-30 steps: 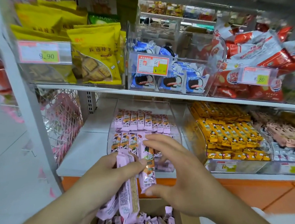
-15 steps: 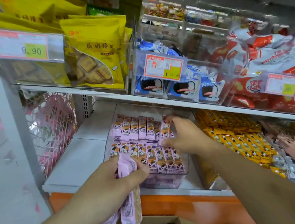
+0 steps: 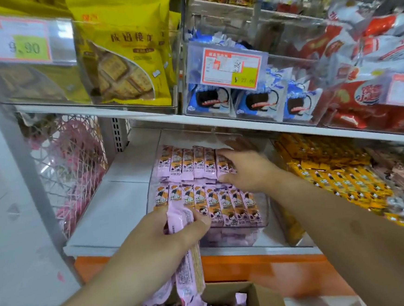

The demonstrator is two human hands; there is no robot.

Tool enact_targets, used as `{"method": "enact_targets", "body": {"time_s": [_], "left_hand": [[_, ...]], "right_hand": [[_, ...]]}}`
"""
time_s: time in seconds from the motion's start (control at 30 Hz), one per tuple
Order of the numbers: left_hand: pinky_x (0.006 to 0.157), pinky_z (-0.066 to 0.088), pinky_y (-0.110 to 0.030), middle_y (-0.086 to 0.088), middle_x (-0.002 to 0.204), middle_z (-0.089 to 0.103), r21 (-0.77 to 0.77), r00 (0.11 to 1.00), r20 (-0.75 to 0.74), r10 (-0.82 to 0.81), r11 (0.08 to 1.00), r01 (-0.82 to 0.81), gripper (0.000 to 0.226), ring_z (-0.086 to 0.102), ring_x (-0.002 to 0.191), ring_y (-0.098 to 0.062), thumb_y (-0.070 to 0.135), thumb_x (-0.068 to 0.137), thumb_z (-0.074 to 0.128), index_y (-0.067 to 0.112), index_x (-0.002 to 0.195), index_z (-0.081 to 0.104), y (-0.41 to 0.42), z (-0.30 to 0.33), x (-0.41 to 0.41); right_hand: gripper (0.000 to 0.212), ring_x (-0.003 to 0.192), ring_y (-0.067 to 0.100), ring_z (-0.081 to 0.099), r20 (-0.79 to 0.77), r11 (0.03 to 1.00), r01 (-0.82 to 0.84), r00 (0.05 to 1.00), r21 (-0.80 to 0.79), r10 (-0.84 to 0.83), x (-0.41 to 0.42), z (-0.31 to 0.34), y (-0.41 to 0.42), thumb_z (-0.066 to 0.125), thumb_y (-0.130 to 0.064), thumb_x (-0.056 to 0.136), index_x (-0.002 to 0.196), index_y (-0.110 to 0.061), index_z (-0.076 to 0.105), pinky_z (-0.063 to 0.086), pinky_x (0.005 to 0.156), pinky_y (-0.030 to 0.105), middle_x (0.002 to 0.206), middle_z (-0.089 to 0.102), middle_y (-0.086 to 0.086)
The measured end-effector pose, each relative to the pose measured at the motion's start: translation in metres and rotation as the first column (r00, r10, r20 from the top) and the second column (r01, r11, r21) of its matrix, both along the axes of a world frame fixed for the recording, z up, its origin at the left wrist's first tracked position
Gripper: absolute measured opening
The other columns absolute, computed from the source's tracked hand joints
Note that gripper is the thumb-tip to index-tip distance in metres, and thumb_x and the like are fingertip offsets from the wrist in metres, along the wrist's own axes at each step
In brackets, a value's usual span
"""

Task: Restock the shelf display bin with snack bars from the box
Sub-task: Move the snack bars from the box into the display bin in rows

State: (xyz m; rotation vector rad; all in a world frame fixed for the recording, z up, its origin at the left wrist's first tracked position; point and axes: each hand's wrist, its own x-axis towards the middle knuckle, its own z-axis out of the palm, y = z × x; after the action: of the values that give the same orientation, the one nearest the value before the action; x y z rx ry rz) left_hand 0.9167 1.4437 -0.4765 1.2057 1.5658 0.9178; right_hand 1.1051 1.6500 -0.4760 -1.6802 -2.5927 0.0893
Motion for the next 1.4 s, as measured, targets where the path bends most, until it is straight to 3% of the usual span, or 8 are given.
{"method": "enact_targets", "body": {"time_s": [0.13,0.27,0.47,0.63,0.73,0.87,1.13,1.4], "left_hand": [[0.076,0.045,-0.021,0.024,0.085,0.075,0.035,0.99,0.131,0.051,0.998,-0.056,0.014,0.067,0.08,0.008,0.055,0.089,0.069,0.041,0.09,0.074,-0.005,0.007,0.002],[0.077,0.052,-0.03,0.013,0.082,0.079,0.029,0.96,0.252,0.119,0.991,-0.131,0.025,0.074,0.086,-0.008,0.056,0.089,0.071,0.031,0.089,0.076,-0.011,0.014,0.007],[0.041,0.04,-0.016,-0.003,0.052,0.058,0.057,0.912,0.391,0.122,0.986,-0.156,0.043,0.052,0.038,-0.012,0.045,0.093,0.072,0.004,0.084,0.062,-0.029,0.023,0.021],[0.062,0.057,-0.026,-0.006,0.104,0.077,0.035,0.91,0.41,0.063,0.996,-0.084,0.061,0.073,0.078,-0.016,0.056,0.072,0.089,0.02,0.118,0.072,-0.038,0.021,0.008],[0.058,0.051,-0.024,-0.008,0.093,0.074,-0.004,0.902,0.429,0.036,0.999,-0.038,0.048,0.068,0.073,-0.017,0.04,0.082,0.082,0.015,0.122,0.069,-0.043,0.027,0.003],[0.067,0.05,-0.036,-0.007,0.101,0.079,0.005,0.902,0.43,0.042,0.999,-0.049,0.036,0.076,0.079,-0.022,0.033,0.084,0.079,0.018,0.116,0.074,-0.045,0.025,0.001],[0.063,0.055,-0.032,-0.006,0.095,0.08,0.02,0.922,0.366,0.127,0.989,-0.144,0.027,0.076,0.088,-0.029,0.038,0.083,0.082,0.019,0.099,0.074,-0.04,0.027,0.003],[0.063,0.056,-0.033,-0.009,0.098,0.075,-0.056,0.942,0.317,-0.111,0.989,0.136,0.046,0.074,0.074,-0.021,0.038,0.064,0.086,0.031,0.108,0.076,-0.048,0.034,0.004]], "right_hand": [[0.064,0.15,0.02,0.033,-0.245,0.998,-0.006,0.969,-0.059,-0.009,0.004,0.017,-0.07,0.071,-0.031,0.096,0.153,-0.029,0.043,0.029,0.124,0.039,0.157,0.043,-0.003],[0.029,0.107,0.003,0.061,-0.609,0.955,-0.083,0.786,-0.283,-0.112,0.004,0.032,-0.164,0.076,-0.025,0.093,0.114,-0.03,0.057,0.056,0.088,0.026,0.119,0.061,-0.01],[0.046,0.084,0.011,0.061,-0.716,0.941,-0.119,0.68,-0.316,-0.155,-0.012,0.03,-0.232,0.089,-0.034,0.073,0.101,-0.033,0.052,0.053,0.073,0.03,0.101,0.064,-0.005],[0.029,0.067,0.015,0.066,-0.842,0.854,-0.181,0.355,-0.488,-0.406,-0.005,0.028,-0.229,0.078,0.0,0.088,0.107,-0.012,0.059,0.054,0.059,0.025,0.078,0.073,0.002],[0.034,0.077,0.034,0.068,-0.8,0.734,-0.33,0.141,-0.594,-0.584,0.004,0.028,-0.221,0.077,-0.009,0.074,0.105,-0.002,0.063,0.053,0.06,0.032,0.097,0.074,0.032],[0.037,0.091,0.057,0.068,-0.777,0.685,-0.378,0.196,-0.623,-0.598,0.007,0.022,-0.217,0.069,-0.015,0.078,0.111,-0.004,0.06,0.057,0.063,0.04,0.109,0.07,0.038],[0.038,0.074,0.024,0.073,-0.826,0.802,-0.29,0.406,-0.523,-0.392,0.016,0.031,-0.222,0.081,-0.014,0.091,0.119,-0.008,0.057,0.062,0.076,0.041,0.086,0.075,0.003],[0.028,0.085,0.038,0.076,-0.878,0.864,-0.162,0.143,-0.477,-0.458,0.038,0.041,-0.203,0.075,-0.008,0.092,0.116,-0.003,0.06,0.06,0.075,0.04,0.094,0.077,0.021]]}}
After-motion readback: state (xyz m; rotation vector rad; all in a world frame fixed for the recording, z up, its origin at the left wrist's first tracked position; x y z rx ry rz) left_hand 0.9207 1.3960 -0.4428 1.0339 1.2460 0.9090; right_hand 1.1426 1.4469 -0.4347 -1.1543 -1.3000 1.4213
